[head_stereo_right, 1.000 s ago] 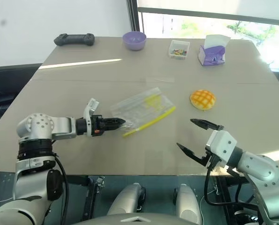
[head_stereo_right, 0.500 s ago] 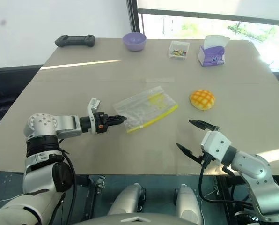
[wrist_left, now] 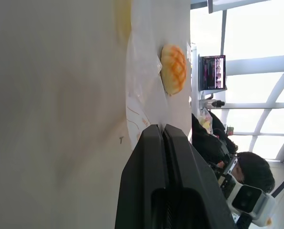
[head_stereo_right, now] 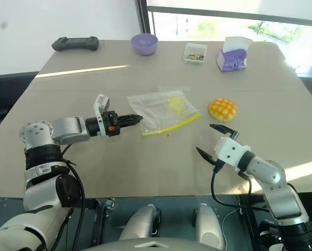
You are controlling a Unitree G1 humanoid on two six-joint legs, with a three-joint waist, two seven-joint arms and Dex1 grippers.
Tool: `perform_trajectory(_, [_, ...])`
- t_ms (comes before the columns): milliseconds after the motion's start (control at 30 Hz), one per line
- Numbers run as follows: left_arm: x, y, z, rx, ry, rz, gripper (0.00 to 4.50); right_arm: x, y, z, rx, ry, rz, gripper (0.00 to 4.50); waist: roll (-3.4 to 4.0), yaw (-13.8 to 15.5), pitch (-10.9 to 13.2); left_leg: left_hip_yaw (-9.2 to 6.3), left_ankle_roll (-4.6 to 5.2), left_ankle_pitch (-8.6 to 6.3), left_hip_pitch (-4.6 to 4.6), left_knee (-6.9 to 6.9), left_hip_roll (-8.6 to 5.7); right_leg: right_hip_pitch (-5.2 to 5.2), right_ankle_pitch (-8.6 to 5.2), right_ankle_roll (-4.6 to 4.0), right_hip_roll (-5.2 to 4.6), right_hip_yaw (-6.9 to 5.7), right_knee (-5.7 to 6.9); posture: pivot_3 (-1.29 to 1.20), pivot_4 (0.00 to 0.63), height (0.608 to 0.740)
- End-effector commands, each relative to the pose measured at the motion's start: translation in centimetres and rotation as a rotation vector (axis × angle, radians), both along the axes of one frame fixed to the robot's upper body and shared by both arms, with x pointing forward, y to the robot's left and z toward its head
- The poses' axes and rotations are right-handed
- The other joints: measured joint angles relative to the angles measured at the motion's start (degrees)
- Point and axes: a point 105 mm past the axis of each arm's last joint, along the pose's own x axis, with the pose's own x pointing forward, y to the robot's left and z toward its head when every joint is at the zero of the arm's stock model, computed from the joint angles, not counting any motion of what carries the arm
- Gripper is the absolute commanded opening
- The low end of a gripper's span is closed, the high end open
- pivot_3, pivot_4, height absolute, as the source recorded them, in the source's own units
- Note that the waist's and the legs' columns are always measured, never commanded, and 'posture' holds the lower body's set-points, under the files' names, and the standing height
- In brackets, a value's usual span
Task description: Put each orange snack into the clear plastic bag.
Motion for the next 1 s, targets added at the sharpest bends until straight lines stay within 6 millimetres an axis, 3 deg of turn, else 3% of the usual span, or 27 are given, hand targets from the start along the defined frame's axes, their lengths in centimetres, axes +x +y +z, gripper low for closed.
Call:
perform_trajectory(33, [0.1, -0.1, 1.6, -0.025, -0.049, -0.001, 0.08, 0.7, 1.1, 0.8, -0.012, -0.066, 0.016, 4.5, 0.0, 0.0, 0.0, 0.0, -0.01, 0.0, 0.0, 0.0, -0.01, 0.0, 0.0, 0.0, 0.0, 0.01, 0.0, 0.0, 0.15, 0.74])
perform_trajectory(267, [-0.3, -0.5, -0.6, 0.093, -0.006, 0.008, 0.08, 0.7, 2.1, 1.2, 0.043, -0.038, 0.03, 4.5, -0.08, 0.0, 0.1, 0.0, -0.12, 0.06, 0.0, -0.02, -0.02, -0.01, 0.0, 0.0, 0.0, 0.0, -0.01, 0.0, 0.15, 0.74])
perform_trajectory(433, [-0.8, -0.5, -2.0, 0.168, 0.011, -0.007, 0.08, -0.4, 2.1, 2.0, 0.125, -0.001, 0.043, 4.5, -0.08, 0.0, 0.1, -0.01, -0.24, 0.13, 0.0, -0.04, -0.02, -0.02, 0.0, -0.01, 0.0, 0.01, -0.01, 0.0, 0.15, 0.74])
perform_trajectory(567, [-1.0, 0.3, -3.0, 0.214, 0.042, 0.017, 0.08, -2.1, 0.1, 2.5, 0.194, 0.065, 0.003, 4.5, -0.1, 0.1, 0.1, 0.0, -0.13, 0.06, -0.04, -0.06, -0.02, -0.05, 0.0, -0.01, 0.0, 0.0, -0.02, 0.0, 0.15, 0.74])
perform_trajectory(800, [-2.1, -0.8, -3.4, 0.18, 0.056, -0.062, 0.08, -2.9, -2.9, 2.5, 0.159, 0.063, -0.094, 4.5, -0.13, 0.0, 0.1, 0.0, 0.0, -0.02, -0.02, -0.06, -0.02, -0.04, 0.0, -0.01, -0.01, 0.0, -0.02, 0.0, 0.15, 0.74])
perform_trajectory(900, [-2.4, -1.1, -3.3, 0.194, 0.045, -0.087, 0.81, -3.0, -2.8, 2.4, 0.158, 0.062, -0.096, 4.5, -0.12, -0.1, 0.1, 0.01, 0.0, -0.02, -0.01, -0.08, 0.01, -0.05, -0.01, -0.01, 0.01, 0.02, -0.02, 0.0, 0.15, 0.74])
perform_trajectory(933, [-2.2, -1.1, -3.5, 0.199, 0.055, -0.074, 0.81, -3.1, -2.8, 2.4, 0.158, 0.063, -0.096, 4.5, -0.12, -0.1, 0.1, 0.01, 0.0, -0.02, -0.01, -0.08, 0.01, -0.05, 0.0, -0.01, 0.0, 0.02, -0.02, 0.0, 0.15, 0.74])
perform_trajectory(967, [-2.2, -1.2, -3.5, 0.191, 0.063, -0.071, 1.28, -3.2, -2.8, 2.3, 0.158, 0.063, -0.097, 4.5, -0.12, 0.0, 0.1, 0.01, 0.01, -0.02, -0.01, -0.08, 0.0, -0.04, 0.0, -0.01, 0.0, 0.02, -0.02, 0.0, 0.15, 0.74])
perform_trajectory(1000, [-2.2, -1.2, -3.6, 0.186, 0.068, -0.069, 1.28, -3.3, -2.7, 2.3, 0.159, 0.064, -0.098, 4.5, -0.12, 0.1, 0.1, 0.01, 0.01, -0.02, -0.01, -0.07, 0.0, -0.05, 0.0, -0.01, 0.0, 0.02, -0.02, 0.0, 0.15, 0.74])
